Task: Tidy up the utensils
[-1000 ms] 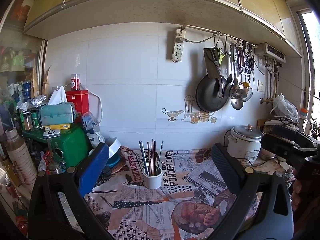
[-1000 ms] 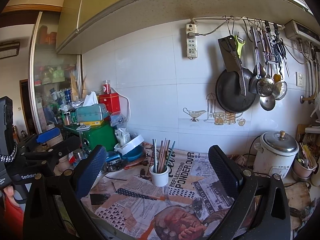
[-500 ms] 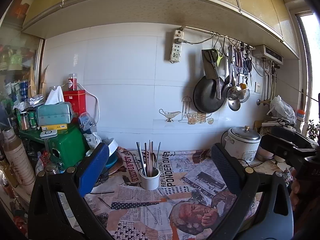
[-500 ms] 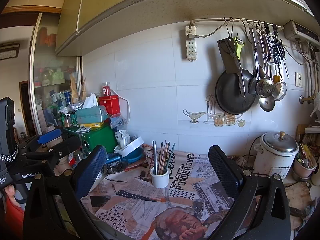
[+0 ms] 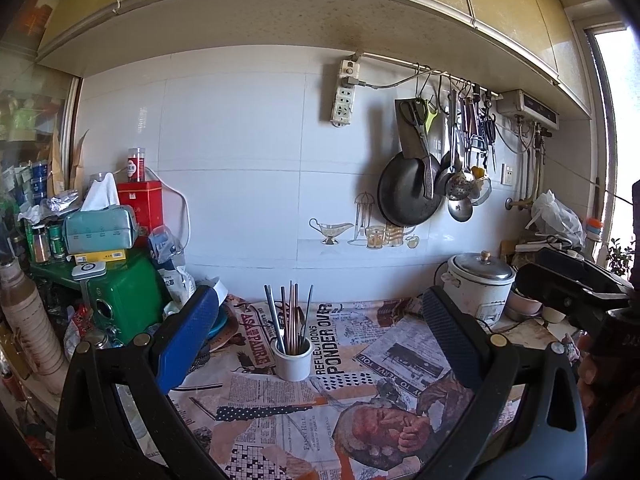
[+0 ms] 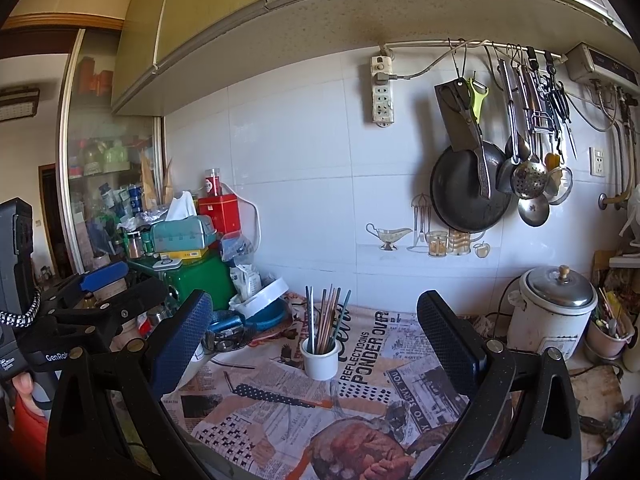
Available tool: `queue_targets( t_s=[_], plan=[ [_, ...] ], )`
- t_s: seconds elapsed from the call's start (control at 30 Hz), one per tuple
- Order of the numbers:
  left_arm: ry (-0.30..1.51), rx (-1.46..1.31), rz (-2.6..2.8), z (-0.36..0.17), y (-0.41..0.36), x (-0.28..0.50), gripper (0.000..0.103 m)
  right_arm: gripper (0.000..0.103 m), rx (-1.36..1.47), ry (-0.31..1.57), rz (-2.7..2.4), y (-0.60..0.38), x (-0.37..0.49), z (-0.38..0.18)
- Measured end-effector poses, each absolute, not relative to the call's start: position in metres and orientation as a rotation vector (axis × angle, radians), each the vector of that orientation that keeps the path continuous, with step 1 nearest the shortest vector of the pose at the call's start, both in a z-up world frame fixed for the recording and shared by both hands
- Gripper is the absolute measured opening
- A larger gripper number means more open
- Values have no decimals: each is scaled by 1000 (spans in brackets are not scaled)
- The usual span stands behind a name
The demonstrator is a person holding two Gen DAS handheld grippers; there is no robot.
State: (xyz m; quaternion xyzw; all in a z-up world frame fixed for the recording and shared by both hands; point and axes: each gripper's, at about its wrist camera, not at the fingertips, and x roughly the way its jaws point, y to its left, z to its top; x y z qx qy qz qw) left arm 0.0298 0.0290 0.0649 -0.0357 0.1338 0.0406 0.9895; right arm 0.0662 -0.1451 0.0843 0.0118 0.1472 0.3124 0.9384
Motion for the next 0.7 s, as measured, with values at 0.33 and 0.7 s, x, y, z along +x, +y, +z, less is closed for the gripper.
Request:
queue_targets(
  t_s=[0.33, 0.7],
  plan=[
    [266, -78, 79, 65, 32, 32, 102, 102, 24, 298, 636, -143, 68, 88],
    [258, -93, 111, 65, 44, 40, 102, 102, 26, 307, 629, -139, 80, 85]
  ],
)
